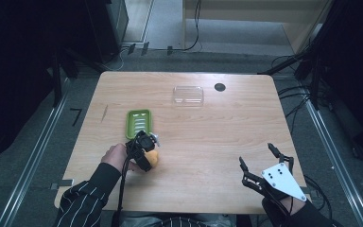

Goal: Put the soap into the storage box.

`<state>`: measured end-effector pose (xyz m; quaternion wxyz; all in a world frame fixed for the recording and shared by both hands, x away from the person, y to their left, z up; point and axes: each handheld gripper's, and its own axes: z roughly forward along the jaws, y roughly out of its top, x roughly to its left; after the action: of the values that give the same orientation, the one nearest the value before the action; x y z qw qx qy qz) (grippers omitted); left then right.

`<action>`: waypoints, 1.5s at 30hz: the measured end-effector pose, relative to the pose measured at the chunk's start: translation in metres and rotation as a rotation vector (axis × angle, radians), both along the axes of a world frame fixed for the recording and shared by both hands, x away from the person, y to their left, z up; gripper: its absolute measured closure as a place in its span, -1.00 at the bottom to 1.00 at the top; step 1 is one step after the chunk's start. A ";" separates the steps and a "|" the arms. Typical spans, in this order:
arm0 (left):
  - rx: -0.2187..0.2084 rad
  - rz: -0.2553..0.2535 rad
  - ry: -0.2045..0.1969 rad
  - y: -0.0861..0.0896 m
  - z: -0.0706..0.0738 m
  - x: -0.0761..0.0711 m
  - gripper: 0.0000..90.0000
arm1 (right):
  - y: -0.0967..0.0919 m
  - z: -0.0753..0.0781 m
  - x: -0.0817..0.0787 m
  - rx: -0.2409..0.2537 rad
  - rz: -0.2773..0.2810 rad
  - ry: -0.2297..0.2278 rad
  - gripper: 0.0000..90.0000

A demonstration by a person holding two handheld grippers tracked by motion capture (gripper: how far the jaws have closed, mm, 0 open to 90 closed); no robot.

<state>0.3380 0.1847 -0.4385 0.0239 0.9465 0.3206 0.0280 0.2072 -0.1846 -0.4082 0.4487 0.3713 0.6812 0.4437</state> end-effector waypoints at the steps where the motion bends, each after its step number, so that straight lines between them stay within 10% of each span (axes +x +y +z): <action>1: 0.000 0.000 0.000 0.000 0.000 0.000 -0.12 | 0.000 0.000 0.000 0.003 -0.001 0.002 -0.70; 45: -0.016 0.087 -0.035 0.035 0.037 0.009 -0.12 | 0.001 0.000 0.000 0.000 0.001 0.005 -0.70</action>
<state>0.3474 0.2196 -0.4015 0.0358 0.9307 0.3614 0.0428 0.2075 -0.1840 -0.4083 0.4468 0.3720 0.6826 0.4427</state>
